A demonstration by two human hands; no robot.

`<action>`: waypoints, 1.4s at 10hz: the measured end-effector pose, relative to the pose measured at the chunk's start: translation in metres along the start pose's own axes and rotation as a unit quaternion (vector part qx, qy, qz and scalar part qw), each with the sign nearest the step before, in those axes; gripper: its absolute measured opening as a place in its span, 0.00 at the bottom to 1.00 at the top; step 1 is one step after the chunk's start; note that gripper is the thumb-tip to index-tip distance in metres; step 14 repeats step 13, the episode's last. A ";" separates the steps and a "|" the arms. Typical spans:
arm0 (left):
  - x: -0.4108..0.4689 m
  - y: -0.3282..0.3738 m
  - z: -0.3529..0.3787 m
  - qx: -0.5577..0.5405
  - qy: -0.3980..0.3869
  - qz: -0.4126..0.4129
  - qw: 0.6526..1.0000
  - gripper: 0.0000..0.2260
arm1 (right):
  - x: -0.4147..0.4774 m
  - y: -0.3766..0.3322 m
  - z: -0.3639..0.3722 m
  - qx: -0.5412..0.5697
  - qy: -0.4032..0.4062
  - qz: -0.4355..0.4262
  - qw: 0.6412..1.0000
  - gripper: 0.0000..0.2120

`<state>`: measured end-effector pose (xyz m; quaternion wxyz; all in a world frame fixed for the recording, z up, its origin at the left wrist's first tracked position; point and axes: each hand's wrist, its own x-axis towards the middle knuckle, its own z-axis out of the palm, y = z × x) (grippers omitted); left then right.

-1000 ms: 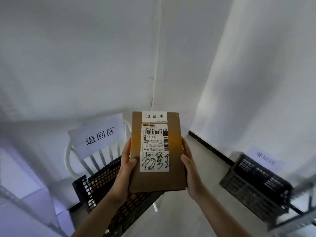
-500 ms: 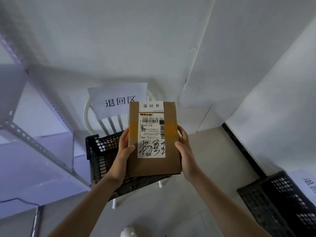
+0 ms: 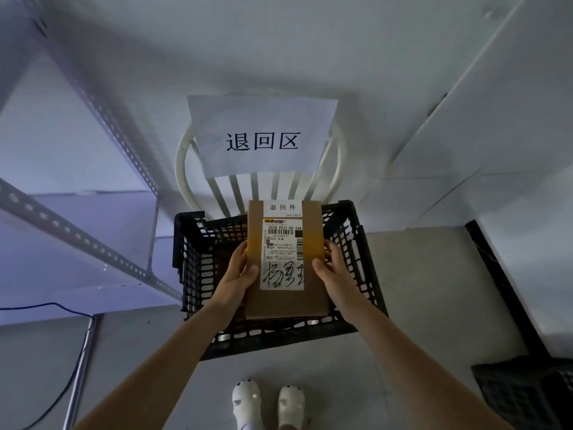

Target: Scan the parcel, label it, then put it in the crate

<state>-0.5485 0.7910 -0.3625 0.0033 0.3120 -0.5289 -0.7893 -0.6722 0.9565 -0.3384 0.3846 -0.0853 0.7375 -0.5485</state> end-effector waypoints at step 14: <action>0.079 -0.096 -0.024 0.226 0.219 -0.139 0.939 0.25 | 0.088 0.083 0.013 -0.211 -0.021 0.141 0.967 0.28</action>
